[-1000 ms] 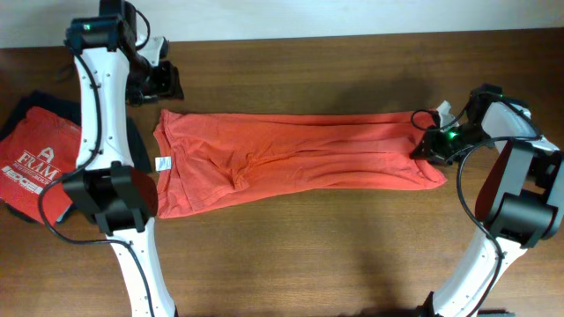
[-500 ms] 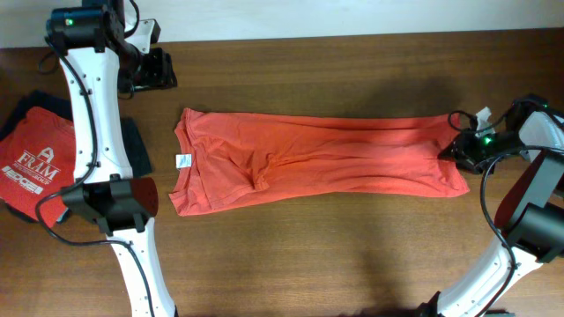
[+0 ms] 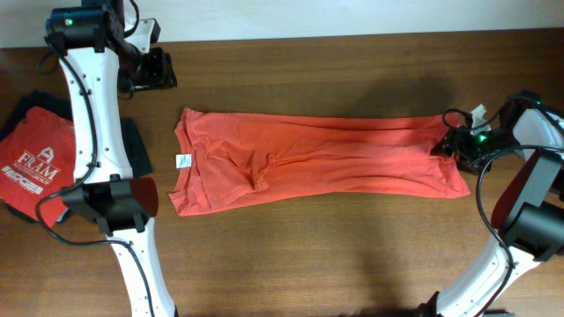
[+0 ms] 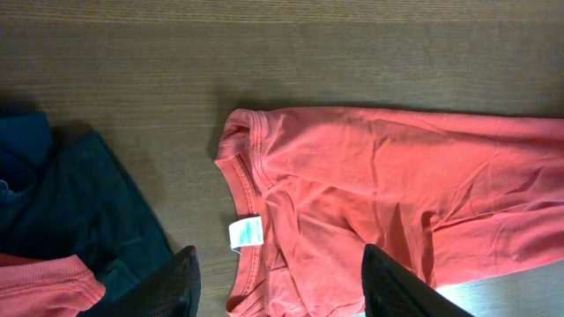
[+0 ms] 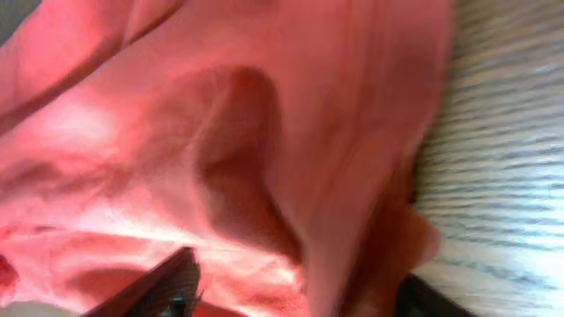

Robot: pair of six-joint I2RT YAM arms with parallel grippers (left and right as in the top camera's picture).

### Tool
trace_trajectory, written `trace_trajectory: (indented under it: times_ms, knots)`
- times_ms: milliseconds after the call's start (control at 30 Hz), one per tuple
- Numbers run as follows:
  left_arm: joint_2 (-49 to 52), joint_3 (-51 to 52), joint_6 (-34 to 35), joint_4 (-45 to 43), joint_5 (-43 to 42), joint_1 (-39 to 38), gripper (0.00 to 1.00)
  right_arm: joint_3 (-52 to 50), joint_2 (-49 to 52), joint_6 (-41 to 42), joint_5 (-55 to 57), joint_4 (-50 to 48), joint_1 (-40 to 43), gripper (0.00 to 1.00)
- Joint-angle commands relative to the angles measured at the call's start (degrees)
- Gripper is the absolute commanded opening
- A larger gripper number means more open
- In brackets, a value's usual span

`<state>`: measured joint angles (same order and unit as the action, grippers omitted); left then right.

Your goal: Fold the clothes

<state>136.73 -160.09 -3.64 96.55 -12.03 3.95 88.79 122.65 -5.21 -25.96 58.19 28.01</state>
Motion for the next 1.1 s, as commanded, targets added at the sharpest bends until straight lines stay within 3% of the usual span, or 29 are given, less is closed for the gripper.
trace_trajectory:
  times_ms: [0,267,533,600,633,667,867,1067]
  knots:
    - [-2.03,-1.01,-1.18,-0.04,-0.17,0.39,0.58,-0.63,-1.31,2.73,3.98,-1.03,-0.24,0.41]
    - [-2.60,-1.01,-1.16,0.15,3.26,0.46,0.58,-0.37,-1.92,2.73,4.22,-1.79,0.07,0.04]
    - [-11.58,-1.01,-1.14,0.13,3.28,1.11,0.58,7.65,-7.19,6.40,12.35,3.02,4.90,0.04]
    - [-14.60,-1.01,-1.14,0.13,3.93,1.11,0.64,10.40,-9.77,6.43,12.33,4.11,6.45,0.04]
    - [-15.50,-1.01,-1.14,0.11,4.39,1.11,0.71,11.56,-10.88,6.43,12.33,4.57,6.91,0.04]
    - [-16.06,-1.01,-1.14,-0.07,4.44,1.11,0.99,12.44,-11.93,6.40,12.33,4.92,6.99,0.04]
    - [-16.72,-0.98,-1.14,-0.48,4.39,1.11,0.99,13.66,-15.47,6.80,11.21,6.84,2.54,0.04]
    - [-16.72,-0.98,-1.14,-0.48,4.39,1.09,0.99,13.64,-15.45,6.84,11.50,8.50,-8.83,0.04]
